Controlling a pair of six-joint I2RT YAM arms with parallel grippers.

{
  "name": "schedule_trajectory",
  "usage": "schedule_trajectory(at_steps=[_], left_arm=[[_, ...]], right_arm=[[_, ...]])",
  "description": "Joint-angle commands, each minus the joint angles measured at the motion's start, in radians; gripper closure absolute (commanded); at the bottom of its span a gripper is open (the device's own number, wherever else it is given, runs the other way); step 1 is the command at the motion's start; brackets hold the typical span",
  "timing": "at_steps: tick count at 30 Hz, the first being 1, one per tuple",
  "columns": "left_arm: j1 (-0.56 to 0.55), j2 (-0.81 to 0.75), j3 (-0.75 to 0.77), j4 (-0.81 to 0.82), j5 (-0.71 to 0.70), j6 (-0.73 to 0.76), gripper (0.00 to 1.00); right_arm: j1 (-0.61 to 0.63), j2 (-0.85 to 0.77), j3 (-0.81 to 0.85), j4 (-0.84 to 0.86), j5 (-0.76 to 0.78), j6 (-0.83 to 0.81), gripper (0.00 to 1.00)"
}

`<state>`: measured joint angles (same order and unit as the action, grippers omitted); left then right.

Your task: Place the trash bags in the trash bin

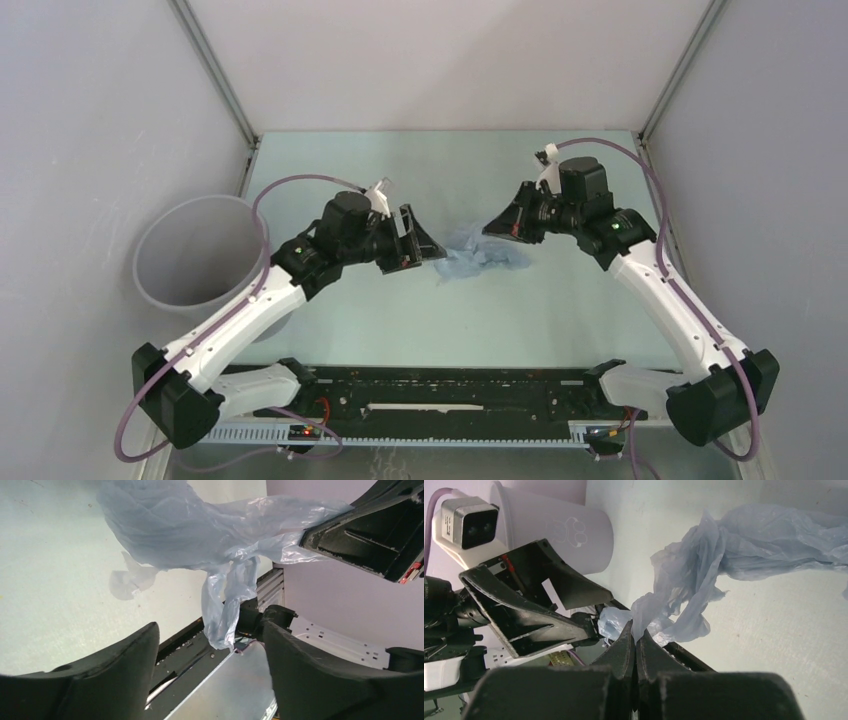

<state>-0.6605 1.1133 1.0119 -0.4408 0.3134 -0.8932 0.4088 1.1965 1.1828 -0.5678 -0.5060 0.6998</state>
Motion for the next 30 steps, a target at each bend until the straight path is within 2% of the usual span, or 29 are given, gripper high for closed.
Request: schedule_trajectory(at_steps=[1, 4, 7, 10, 16, 19, 22, 24, 27, 30], left_arm=[[-0.02, 0.011, 0.004, 0.023, 0.047, 0.05, 0.13], [-0.069, 0.058, 0.071, 0.018, 0.064, 0.107, 0.06], [-0.077, 0.117, 0.102, 0.02, 0.131, 0.051, 0.02], [-0.084, 0.115, 0.091, 0.046, 0.118, 0.001, 0.03], [-0.085, 0.023, 0.115, 0.073, 0.013, 0.079, 0.13], [-0.085, 0.038, 0.114, 0.148, 0.072, 0.015, 0.09], [-0.085, 0.05, 0.09, 0.197, 0.057, -0.142, 0.02], [-0.085, 0.029, 0.062, 0.268, 0.034, -0.199, 0.0], [-0.086, 0.033, 0.065, 0.344, 0.034, -0.21, 0.0], [-0.087, 0.104, 0.139, 0.342, 0.092, -0.185, 0.01]], right_arm=[[-0.007, -0.026, -0.012, -0.034, -0.029, -0.039, 1.0], [-0.036, -0.028, -0.012, -0.029, -0.055, -0.017, 1.0], [-0.068, -0.04, -0.012, -0.023, -0.085, -0.009, 1.0], [-0.072, -0.061, -0.025, 0.004, -0.081, -0.011, 1.0], [-0.077, -0.062, -0.026, 0.133, -0.201, 0.061, 1.0], [-0.078, -0.102, -0.043, 0.222, -0.199, 0.147, 1.0], [-0.089, -0.147, -0.084, 0.387, -0.154, 0.278, 1.0], [-0.093, -0.156, -0.085, 0.493, -0.12, 0.346, 1.0], [-0.099, -0.15, -0.084, 0.601, -0.086, 0.438, 1.0], [-0.097, -0.133, -0.075, 0.613, -0.041, 0.509, 1.0]])
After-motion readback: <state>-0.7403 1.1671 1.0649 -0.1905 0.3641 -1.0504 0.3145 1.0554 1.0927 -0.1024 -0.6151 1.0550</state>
